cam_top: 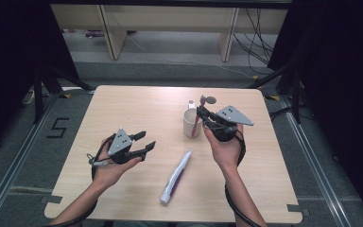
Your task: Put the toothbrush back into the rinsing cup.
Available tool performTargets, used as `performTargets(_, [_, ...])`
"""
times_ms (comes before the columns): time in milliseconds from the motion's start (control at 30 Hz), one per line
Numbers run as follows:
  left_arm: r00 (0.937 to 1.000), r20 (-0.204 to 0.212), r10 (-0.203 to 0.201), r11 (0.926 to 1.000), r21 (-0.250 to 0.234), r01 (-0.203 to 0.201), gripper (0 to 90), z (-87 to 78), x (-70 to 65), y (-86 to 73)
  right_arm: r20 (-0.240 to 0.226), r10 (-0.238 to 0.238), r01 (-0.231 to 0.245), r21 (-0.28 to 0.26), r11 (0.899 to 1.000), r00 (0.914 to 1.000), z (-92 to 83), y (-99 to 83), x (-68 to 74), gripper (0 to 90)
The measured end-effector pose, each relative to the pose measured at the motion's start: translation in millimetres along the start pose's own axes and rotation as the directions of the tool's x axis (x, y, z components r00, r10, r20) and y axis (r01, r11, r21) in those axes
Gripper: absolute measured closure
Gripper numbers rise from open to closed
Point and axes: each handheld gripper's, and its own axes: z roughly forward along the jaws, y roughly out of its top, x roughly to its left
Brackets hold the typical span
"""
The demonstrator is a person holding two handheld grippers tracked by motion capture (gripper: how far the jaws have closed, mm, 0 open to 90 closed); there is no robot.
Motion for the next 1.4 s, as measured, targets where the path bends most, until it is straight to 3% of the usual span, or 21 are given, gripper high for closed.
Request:
performTargets(133, [0.9990, -0.027, -0.037, 0.9993, -0.011, 0.037, 45.6, -7.3, 4.9, -14.4, 0.024, 0.018, -0.018, 0.009, 1.000, 0.9996, 0.9, 1.7, -1.8, 83.4])
performTargets(167, [0.9983, -0.034, -0.048, 0.9987, -0.017, 0.047, 45.6, -8.4, 5.5, -18.1, 0.019, -0.007, 0.007, -0.007, 1.000, 0.9998, 3.3, 2.5, -4.2, 83.4])
performTargets(200, [0.9974, -0.044, -0.057, 0.9982, -0.020, 0.056, 45.6, -9.8, 6.6, -22.1, 0.020, -0.002, 0.002, 0.004, 1.000, 0.9998, 3.3, 3.7, -4.5, 83.4])
performTargets(367, [0.9937, -0.088, -0.070, 0.9962, -0.058, 0.065, 45.1, -12.1, 12.0, -34.2, 0.036, -0.005, 0.005, -0.005, 1.000, 0.9993, 5.5, 9.2, -8.5, 83.4])
performTargets(433, [0.9903, -0.106, -0.090, 0.9951, -0.052, 0.085, 45.0, -13.4, 11.7, -38.0, 0.036, -0.008, 0.009, -0.006, 1.000, 0.9993, 6.8, 11.1, -10.3, 83.4])
performTargets(500, [0.9902, -0.115, -0.078, 0.9958, -0.057, 0.072, 44.9, -12.3, 13.3, -41.9, 0.041, -0.016, 0.016, -0.007, 1.000, 0.9990, 8.0, 12.9, -11.9, 83.4])
performTargets(533, [0.9881, -0.125, -0.089, 0.9953, -0.049, 0.084, 44.9, -12.9, 12.8, -43.9, 0.048, -0.040, 0.041, -0.017, 0.999, 0.9981, 8.3, 14.6, -13.5, 83.4])
performTargets(633, [0.9864, -0.136, -0.093, 0.9950, -0.051, 0.087, 44.7, -12.5, 14.1, -48.7, 0.051, -0.032, 0.033, -0.020, 0.999, 0.9982, 9.2, 17.8, -13.9, 83.4])
performTargets(667, [0.9862, -0.137, -0.093, 0.9949, -0.051, 0.087, 44.7, -12.6, 14.1, -49.8, 0.042, -0.019, 0.020, -0.019, 1.000, 0.9989, 10.4, 19.2, -13.9, 83.4])
performTargets(700, [0.9877, -0.131, -0.086, 0.9947, -0.068, 0.077, 44.6, -11.2, 15.2, -51.4, 0.054, -0.042, 0.043, -0.021, 0.999, 0.9977, 10.1, 20.5, -15.6, 83.4])
performTargets(767, [0.9850, -0.145, -0.093, 0.9945, -0.063, 0.085, 44.2, -12.1, 14.4, -53.6, 0.049, -0.021, 0.022, -0.023, 0.999, 0.9986, 12.4, 22.3, -15.0, 83.4])
performTargets(867, [0.9847, -0.149, -0.091, 0.9941, -0.072, 0.081, 44.1, -12.6, 15.1, -56.0, 0.056, -0.040, 0.041, -0.021, 0.999, 0.9976, 15.7, 25.3, -16.8, 83.4])
performTargets(900, [0.9847, -0.149, -0.091, 0.9939, -0.076, 0.080, 44.1, -12.8, 15.3, -56.7, 0.062, -0.065, 0.068, -0.034, 0.997, 0.9959, 17.5, 26.3, -18.4, 83.4])
performTargets(933, [0.9847, -0.149, -0.090, 0.9938, -0.078, 0.079, 44.1, -13.0, 15.4, -57.3, 0.052, -0.034, 0.035, -0.022, 0.999, 0.9981, 18.3, 27.0, -16.5, 83.4])
performTargets(1100, [0.9850, -0.147, -0.090, 0.9932, -0.086, 0.078, 43.4, -11.0, 14.8, -60.9, 0.060, -0.057, 0.059, -0.030, 0.998, 0.9966, 24.8, 31.2, -17.2, 83.4])
performTargets(1133, [0.9850, -0.148, -0.089, 0.9937, -0.081, 0.078, 43.3, -10.9, 14.6, -61.5, 0.060, -0.029, 0.031, -0.023, 0.999, 0.9978, 25.6, 32.0, -14.9, 83.4])
performTargets(1300, [0.9870, -0.137, -0.084, 0.9925, -0.099, 0.071, 43.1, -8.0, 14.8, -63.5, 0.068, -0.050, 0.052, -0.034, 0.998, 0.9964, 31.0, 37.4, -16.7, 83.4])
performTargets(1333, [0.9851, -0.149, -0.087, 0.9938, -0.081, 0.075, 43.1, -9.4, 14.0, -63.4, 0.070, -0.036, 0.038, -0.029, 0.999, 0.9969, 31.5, 38.1, -15.8, 83.4])
performTargets(1400, [0.9851, -0.147, -0.088, 0.9937, -0.082, 0.077, 43.1, -8.7, 14.3, -63.9, 0.078, -0.057, 0.060, -0.037, 0.998, 0.9953, 33.8, 39.6, -18.0, 83.4])
